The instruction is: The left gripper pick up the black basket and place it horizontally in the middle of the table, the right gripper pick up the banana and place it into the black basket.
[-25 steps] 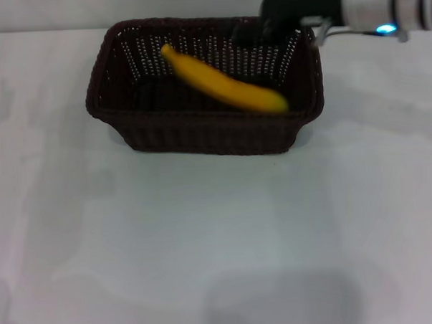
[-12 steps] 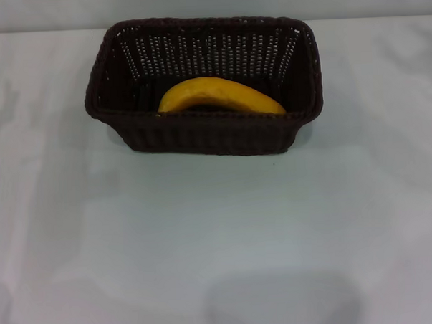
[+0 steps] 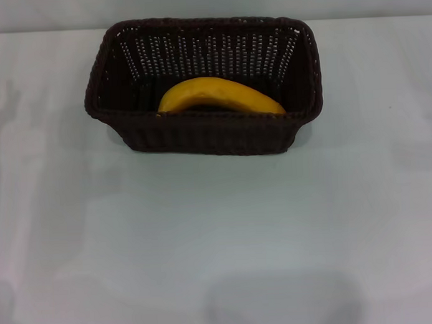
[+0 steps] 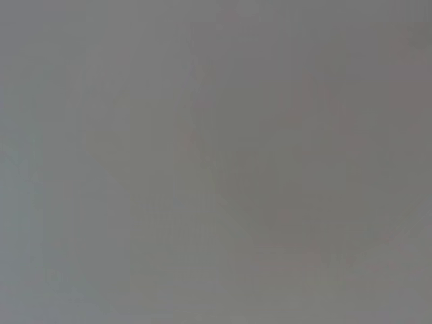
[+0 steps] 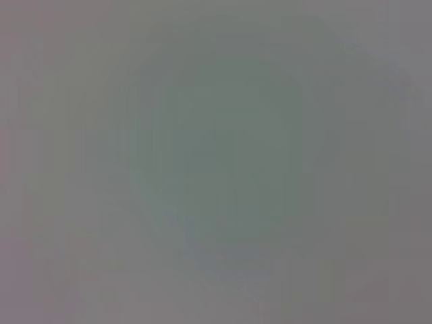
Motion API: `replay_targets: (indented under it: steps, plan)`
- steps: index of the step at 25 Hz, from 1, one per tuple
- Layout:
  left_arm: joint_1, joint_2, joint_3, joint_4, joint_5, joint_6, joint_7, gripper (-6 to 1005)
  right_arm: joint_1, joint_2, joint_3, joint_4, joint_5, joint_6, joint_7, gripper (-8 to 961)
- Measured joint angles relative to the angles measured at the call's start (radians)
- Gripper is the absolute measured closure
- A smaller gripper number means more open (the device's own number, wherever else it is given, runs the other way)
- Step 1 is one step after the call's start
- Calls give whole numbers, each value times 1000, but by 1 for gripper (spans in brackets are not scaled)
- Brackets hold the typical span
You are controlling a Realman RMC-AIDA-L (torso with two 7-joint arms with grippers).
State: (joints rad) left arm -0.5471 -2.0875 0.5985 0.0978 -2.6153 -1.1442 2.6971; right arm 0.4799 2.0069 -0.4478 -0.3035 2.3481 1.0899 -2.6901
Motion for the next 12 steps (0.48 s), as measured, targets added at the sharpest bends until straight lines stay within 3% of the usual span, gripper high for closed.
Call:
replay_targets:
  steps: [12]
  plan:
    - [-1, 0, -5, -12, -3, -7, -5, 124, 13, -2, 18, 9, 2, -73, -54, 92]
